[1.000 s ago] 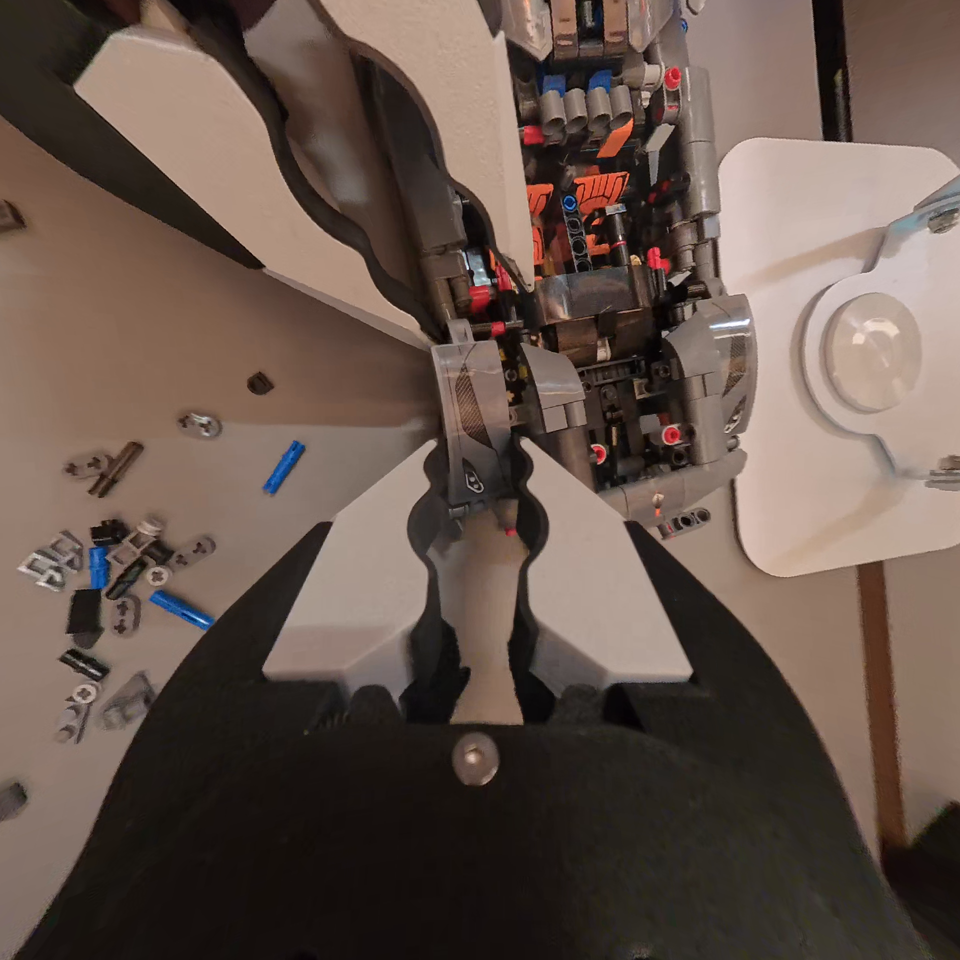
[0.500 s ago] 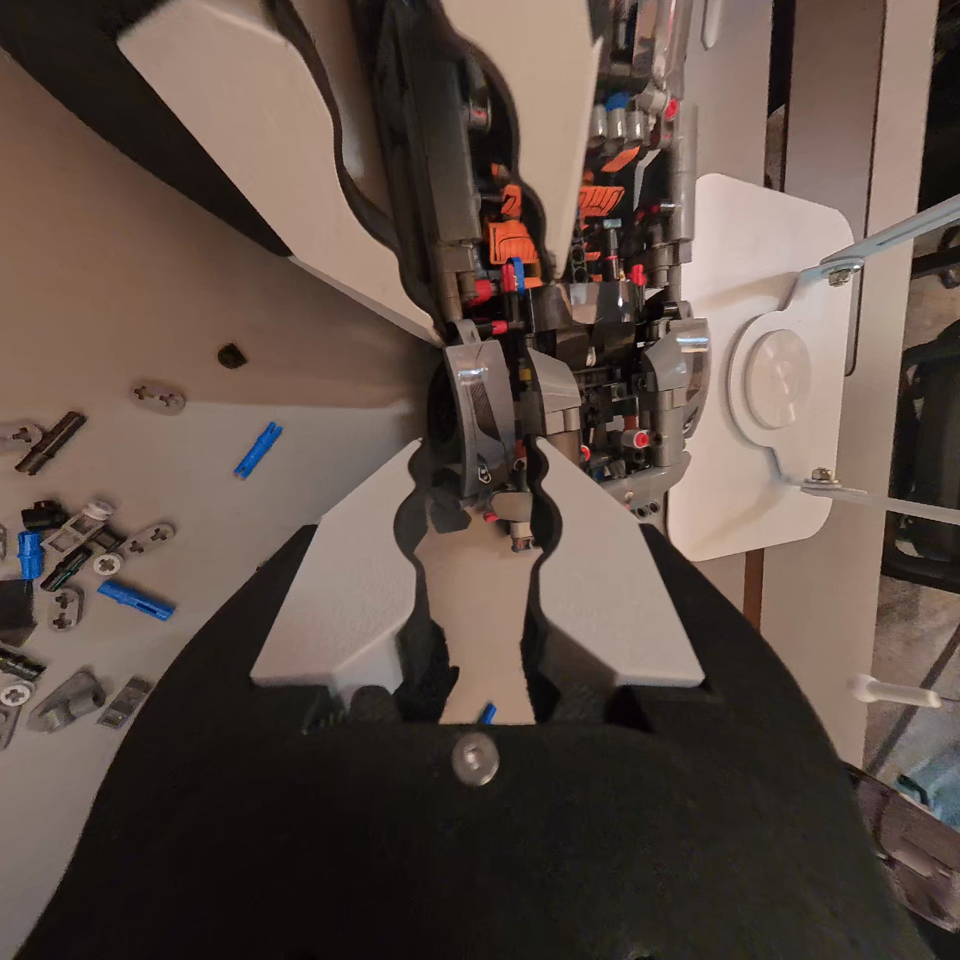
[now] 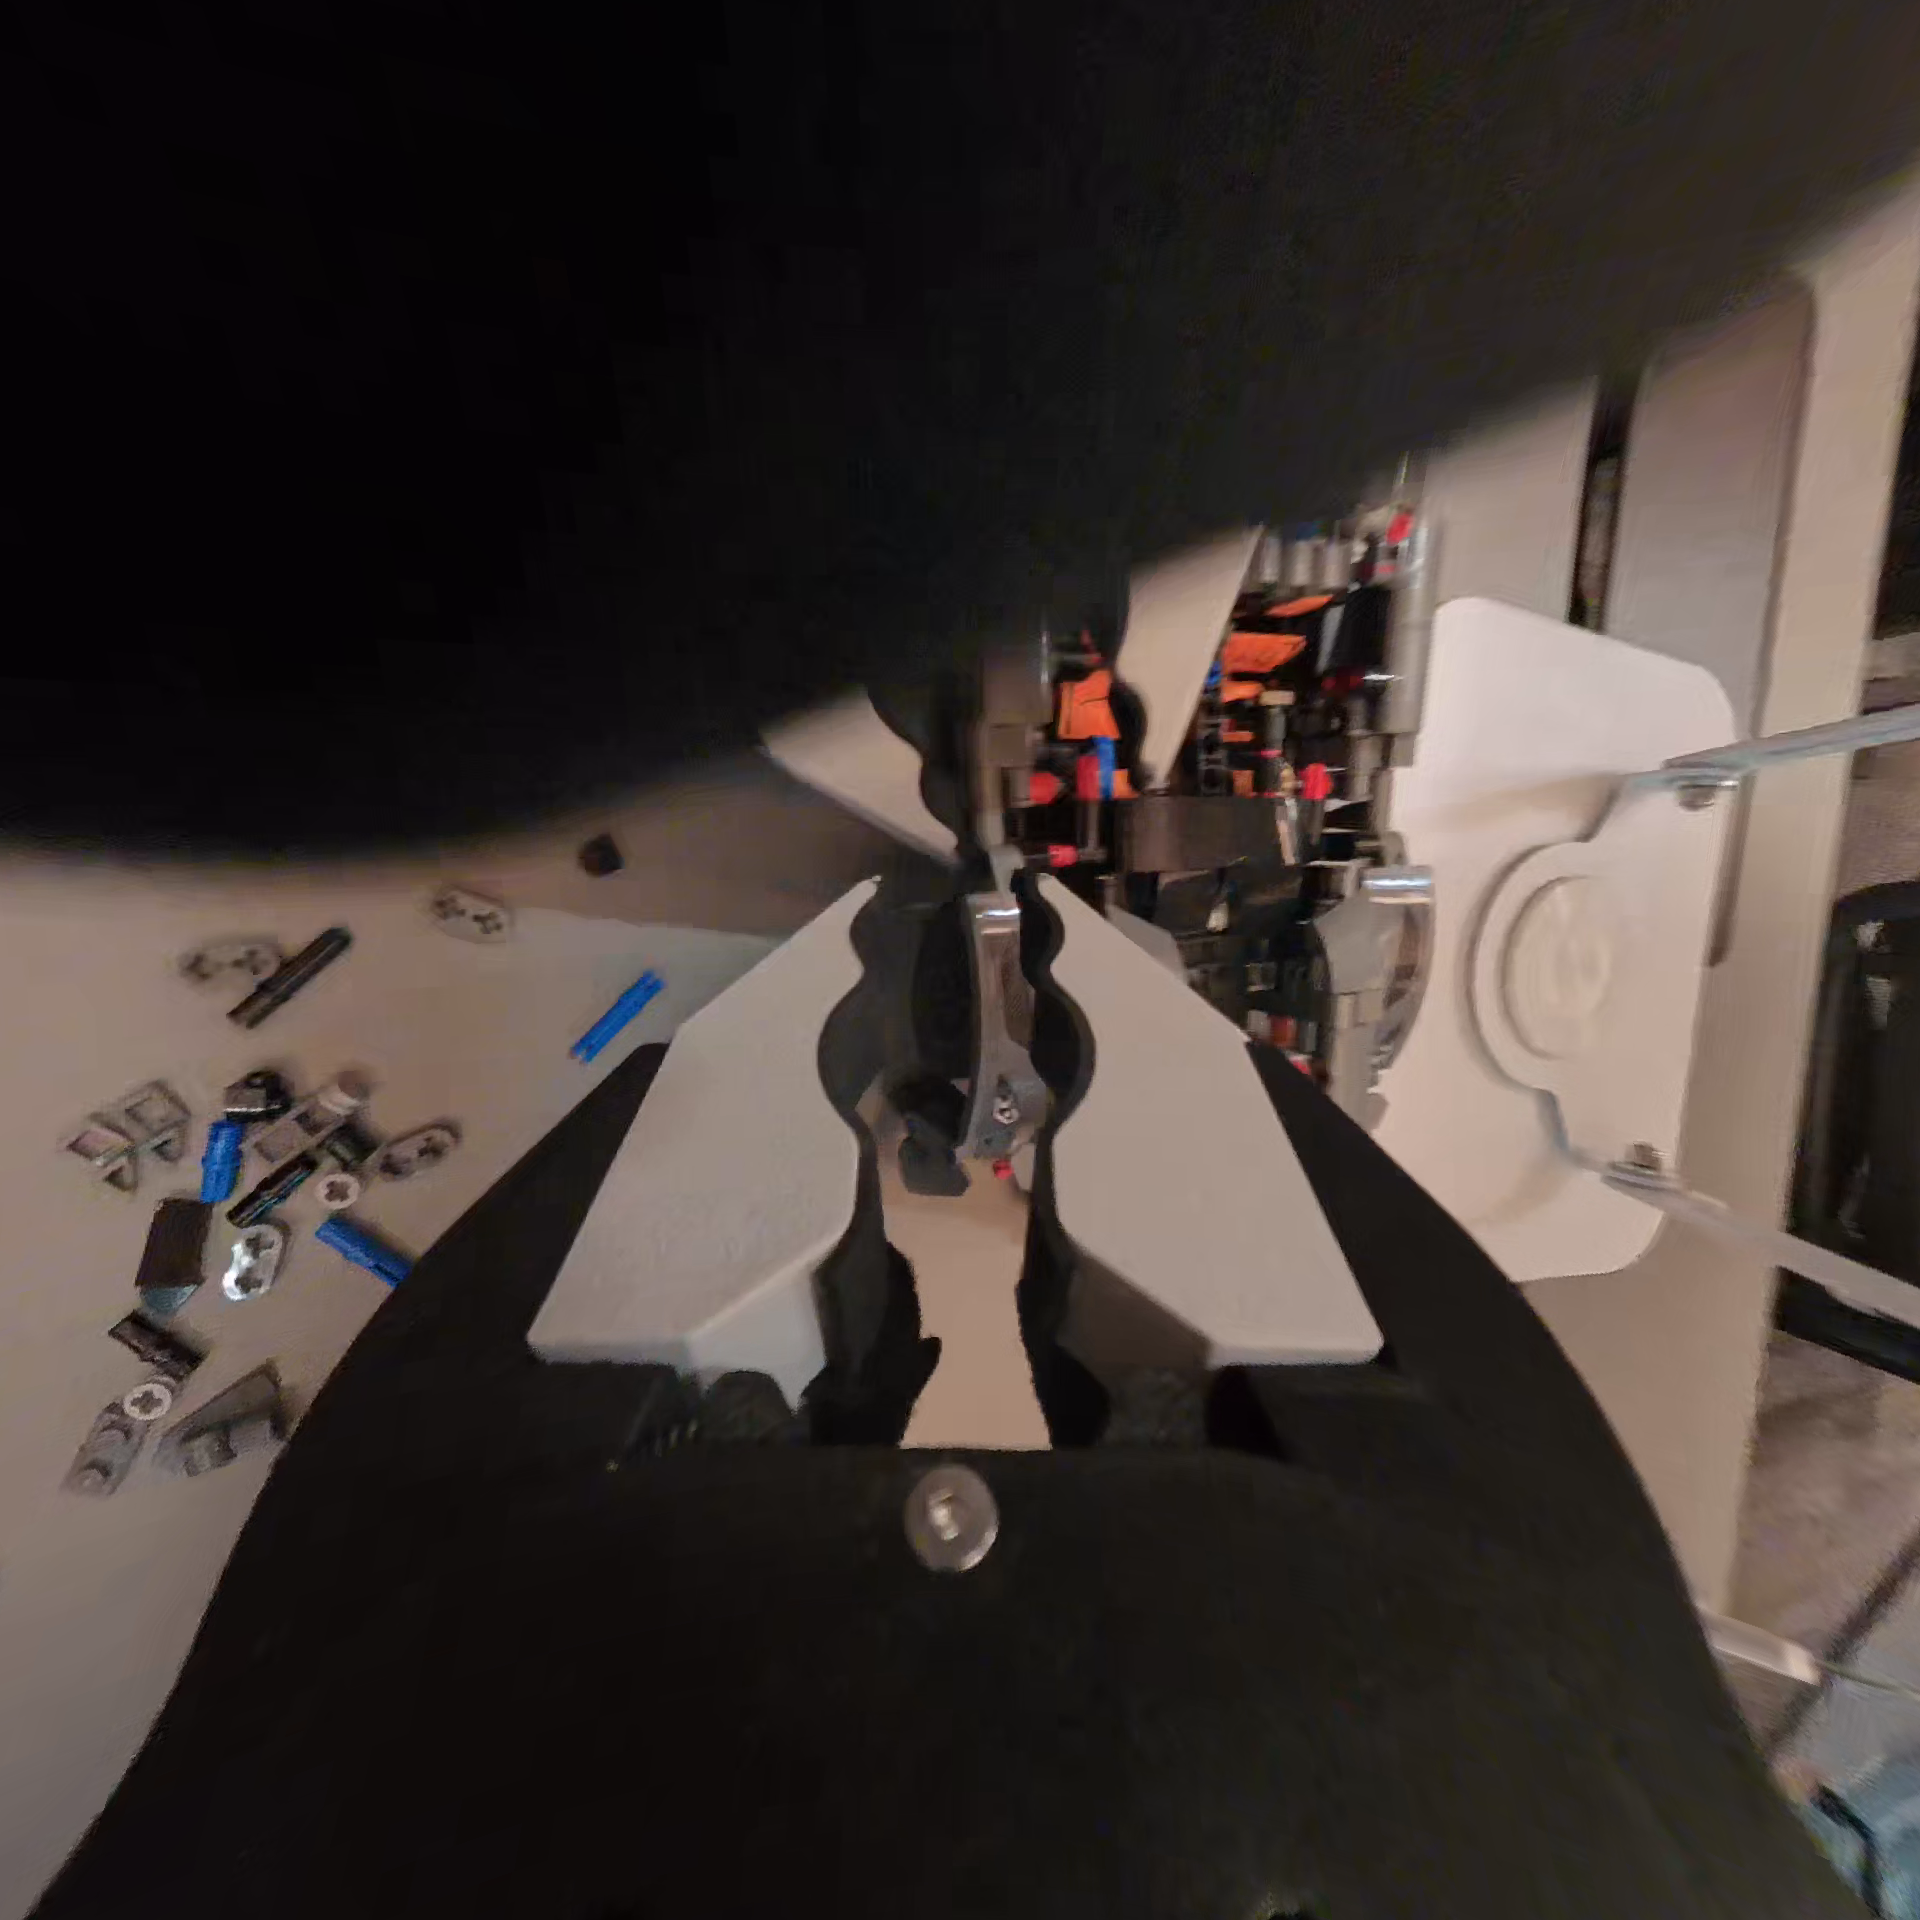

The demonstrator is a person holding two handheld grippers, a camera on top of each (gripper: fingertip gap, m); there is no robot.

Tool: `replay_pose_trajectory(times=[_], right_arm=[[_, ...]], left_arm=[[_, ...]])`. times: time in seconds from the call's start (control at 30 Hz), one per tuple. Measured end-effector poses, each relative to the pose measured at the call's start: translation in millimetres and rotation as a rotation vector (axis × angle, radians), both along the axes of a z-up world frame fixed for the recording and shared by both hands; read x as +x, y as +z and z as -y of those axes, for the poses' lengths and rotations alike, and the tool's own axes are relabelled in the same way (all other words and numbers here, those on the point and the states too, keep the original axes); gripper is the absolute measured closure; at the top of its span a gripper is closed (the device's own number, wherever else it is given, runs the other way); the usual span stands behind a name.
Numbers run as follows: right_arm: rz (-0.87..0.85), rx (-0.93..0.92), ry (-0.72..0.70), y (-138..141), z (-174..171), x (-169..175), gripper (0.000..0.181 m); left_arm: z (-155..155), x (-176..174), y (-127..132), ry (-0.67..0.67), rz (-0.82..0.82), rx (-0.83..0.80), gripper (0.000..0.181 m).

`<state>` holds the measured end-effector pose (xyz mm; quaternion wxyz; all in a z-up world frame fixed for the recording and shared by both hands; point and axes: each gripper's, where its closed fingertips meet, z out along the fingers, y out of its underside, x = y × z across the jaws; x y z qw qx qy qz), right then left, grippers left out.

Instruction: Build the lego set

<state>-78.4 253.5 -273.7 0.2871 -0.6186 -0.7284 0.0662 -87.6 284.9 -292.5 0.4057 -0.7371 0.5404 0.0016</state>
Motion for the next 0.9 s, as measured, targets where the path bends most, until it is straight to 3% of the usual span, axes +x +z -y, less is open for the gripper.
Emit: replay_pose_trajectory(times=[0.03,0.23,0.3,0.47,0.6,0.9], right_arm=[[-0.019,-0.004,-0.009,-3,-1,2,0.16],[-0.106,0.047,-0.021,-11,-14,5,0.159],[-0.126,0.049,-0.025,-11,-16,5,0.168],[-0.149,0.044,-0.034,-12,-20,6,0.168],[-0.167,0.085,-0.025,-11,-20,4,0.176],[-0.231,0.254,-0.017,1,-26,4,0.181]], left_arm=[[0,0,1,0.0,0.01,-0.003,0.145],[-2,0,4,0.02,0.016,0.015,0.135],[0,-1,3,0.029,0.008,-0.003,0.136],[7,3,10,0.004,-0.008,-0.012,0.146],[7,-1,-5,0.008,-0.051,-0.049,0.14],[5,-2,-1,0.033,-0.007,-0.07,0.143]])
